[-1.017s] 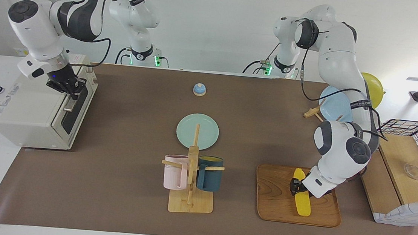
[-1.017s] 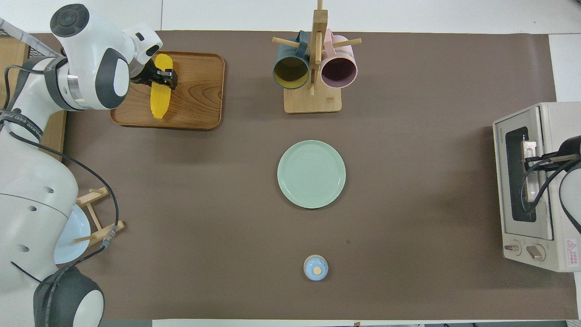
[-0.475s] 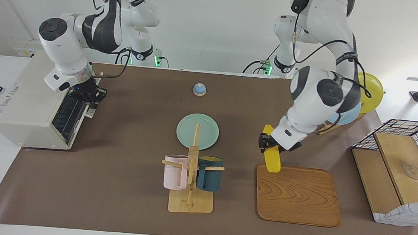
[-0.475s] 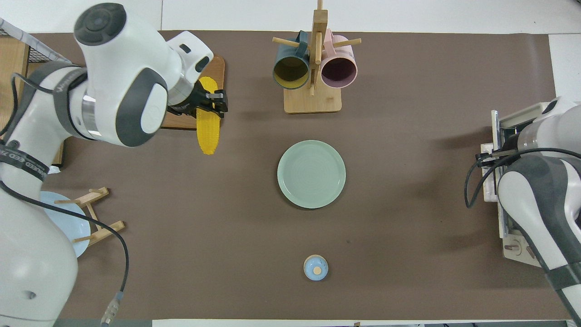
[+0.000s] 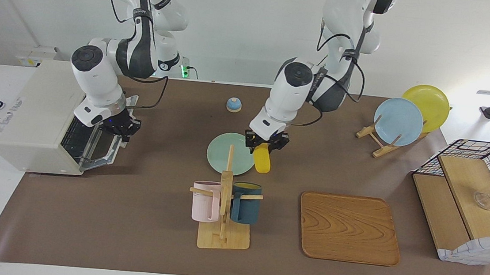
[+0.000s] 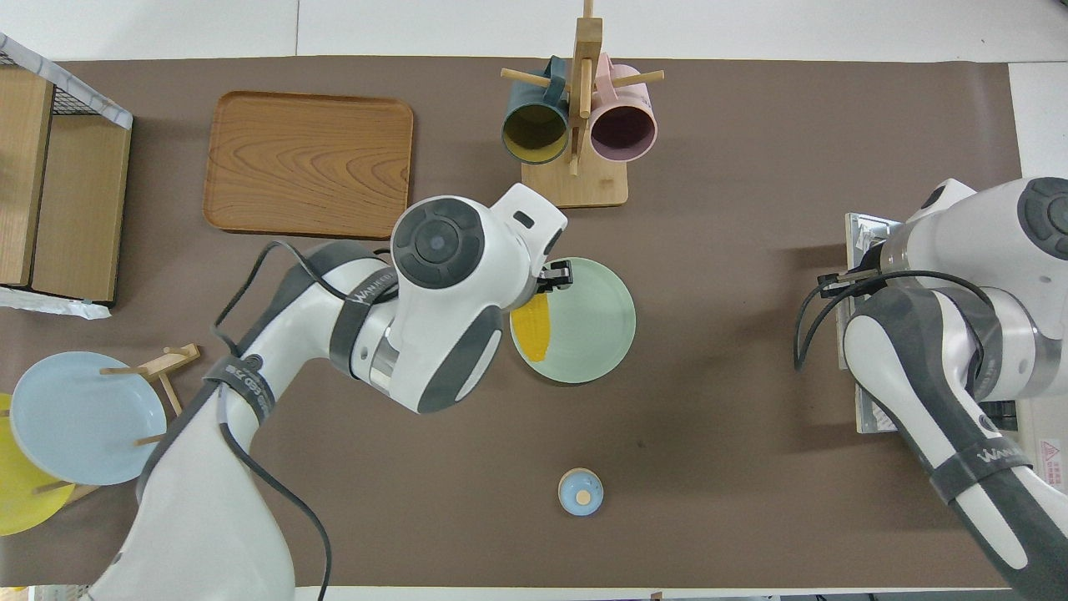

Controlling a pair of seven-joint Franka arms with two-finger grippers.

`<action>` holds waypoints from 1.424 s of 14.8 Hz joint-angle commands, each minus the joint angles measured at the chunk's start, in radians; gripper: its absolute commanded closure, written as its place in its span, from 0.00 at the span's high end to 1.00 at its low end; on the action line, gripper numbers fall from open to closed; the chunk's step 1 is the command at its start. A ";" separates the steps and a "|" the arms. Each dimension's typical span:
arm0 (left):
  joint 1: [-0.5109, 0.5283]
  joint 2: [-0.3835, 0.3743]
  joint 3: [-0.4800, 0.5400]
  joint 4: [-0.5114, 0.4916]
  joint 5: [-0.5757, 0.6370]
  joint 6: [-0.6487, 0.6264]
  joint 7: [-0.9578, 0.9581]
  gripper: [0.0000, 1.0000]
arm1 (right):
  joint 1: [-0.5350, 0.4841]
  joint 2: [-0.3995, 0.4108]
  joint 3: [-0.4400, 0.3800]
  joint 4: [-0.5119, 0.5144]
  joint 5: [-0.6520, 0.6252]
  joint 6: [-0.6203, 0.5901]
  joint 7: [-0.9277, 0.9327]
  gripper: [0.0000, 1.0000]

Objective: Put corn in oven
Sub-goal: 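Lift the corn with the left gripper while the right gripper moves out, then pass the corn to the right gripper while the left gripper withdraws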

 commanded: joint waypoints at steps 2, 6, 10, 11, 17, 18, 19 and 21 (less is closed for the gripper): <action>-0.064 0.046 0.021 -0.047 -0.008 0.119 -0.026 0.00 | 0.024 -0.017 0.004 -0.085 0.014 0.103 0.029 0.00; -0.076 0.062 0.023 -0.050 -0.008 0.133 -0.022 0.00 | 0.034 0.003 0.005 -0.161 0.017 0.188 0.057 0.00; -0.076 0.060 0.023 -0.072 -0.009 0.148 -0.026 0.02 | 0.035 0.004 0.010 -0.154 0.017 0.186 0.066 0.00; -0.076 0.059 0.023 -0.087 -0.009 0.170 -0.026 0.22 | 0.049 0.004 0.014 -0.154 0.038 0.184 0.077 0.00; -0.061 0.044 0.026 -0.092 -0.009 0.152 -0.024 1.00 | 0.159 0.016 0.015 -0.080 0.089 0.092 0.216 0.16; -0.050 0.033 0.030 -0.086 -0.009 0.115 -0.018 1.00 | 0.181 0.021 0.015 -0.060 0.089 0.086 0.239 0.21; -0.018 -0.007 0.029 -0.085 -0.008 0.072 -0.012 1.00 | 0.201 0.024 0.015 -0.049 0.089 0.089 0.261 0.39; 0.057 -0.079 0.027 -0.081 -0.006 -0.027 0.037 1.00 | 0.268 0.035 0.015 -0.027 0.087 0.103 0.355 0.92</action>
